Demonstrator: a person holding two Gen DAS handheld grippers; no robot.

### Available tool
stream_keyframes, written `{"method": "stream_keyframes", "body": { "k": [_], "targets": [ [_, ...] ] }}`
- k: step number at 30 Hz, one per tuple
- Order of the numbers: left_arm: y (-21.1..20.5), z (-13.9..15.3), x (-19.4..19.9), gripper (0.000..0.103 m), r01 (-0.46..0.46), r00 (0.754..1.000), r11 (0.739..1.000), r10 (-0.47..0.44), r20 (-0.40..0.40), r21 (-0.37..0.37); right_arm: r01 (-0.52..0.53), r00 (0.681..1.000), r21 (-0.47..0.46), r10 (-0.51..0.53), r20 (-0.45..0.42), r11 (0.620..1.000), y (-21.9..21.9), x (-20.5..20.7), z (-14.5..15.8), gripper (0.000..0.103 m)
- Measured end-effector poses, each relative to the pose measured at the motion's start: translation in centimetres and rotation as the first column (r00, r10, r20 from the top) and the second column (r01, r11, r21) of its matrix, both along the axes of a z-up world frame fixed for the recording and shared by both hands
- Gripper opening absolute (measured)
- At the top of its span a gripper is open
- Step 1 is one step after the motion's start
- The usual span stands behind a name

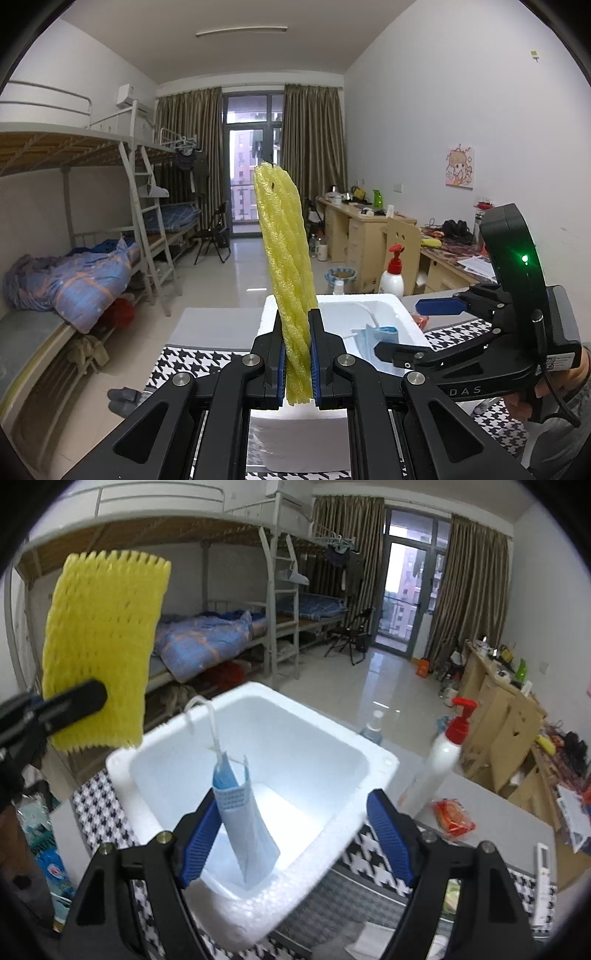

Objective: Organize soft objects
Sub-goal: 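Lower the blue mask into the foam box and open the right gripper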

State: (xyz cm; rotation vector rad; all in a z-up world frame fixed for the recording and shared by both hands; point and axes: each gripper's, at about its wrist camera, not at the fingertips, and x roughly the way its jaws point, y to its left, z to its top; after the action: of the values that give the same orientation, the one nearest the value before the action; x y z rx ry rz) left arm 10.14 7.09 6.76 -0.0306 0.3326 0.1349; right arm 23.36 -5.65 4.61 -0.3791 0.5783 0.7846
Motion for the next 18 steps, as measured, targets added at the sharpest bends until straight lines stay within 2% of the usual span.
{"method": "stream_keyframes", "body": {
  "k": [6,11,13,14,16,18],
  "targets": [
    [0.0,-0.2,0.2,0.011,0.015,1.000,1.000,-0.015,-0.003,-0.004,-0.048,0.997,0.012,0.049,-0.061,0.999,-1.7,0.0,-0.3,0.082],
    [-0.2,-0.3,0.4,0.011,0.025,1.000,1.000,-0.025,-0.005,-0.004,-0.105,0.983,0.103,0.119,-0.138,0.989,-2.8,0.2,0.1,0.082],
    [-0.2,-0.3,0.3,0.011,0.025,1.000,1.000,-0.026,-0.004,-0.006,-0.125,0.966,0.179,0.161,-0.203,0.976,-3.4,0.8,0.3,0.082],
    [-0.1,-0.3,0.3,0.011,0.028,1.000,1.000,-0.028,-0.005,-0.005,-0.102,0.964,0.207,0.148,-0.220,0.973,-3.8,1.2,0.4,0.082],
    [-0.2,-0.3,0.4,0.011,0.030,1.000,1.000,-0.030,-0.007,-0.001,0.013,0.988,0.165,0.012,-0.151,0.986,-4.2,1.3,0.7,0.082],
    [-0.4,-0.4,0.5,0.011,0.039,0.999,0.999,-0.039,-0.009,0.002,-0.015,0.987,0.178,0.043,-0.158,0.984,-4.3,1.3,0.9,0.082]
  ]
}}
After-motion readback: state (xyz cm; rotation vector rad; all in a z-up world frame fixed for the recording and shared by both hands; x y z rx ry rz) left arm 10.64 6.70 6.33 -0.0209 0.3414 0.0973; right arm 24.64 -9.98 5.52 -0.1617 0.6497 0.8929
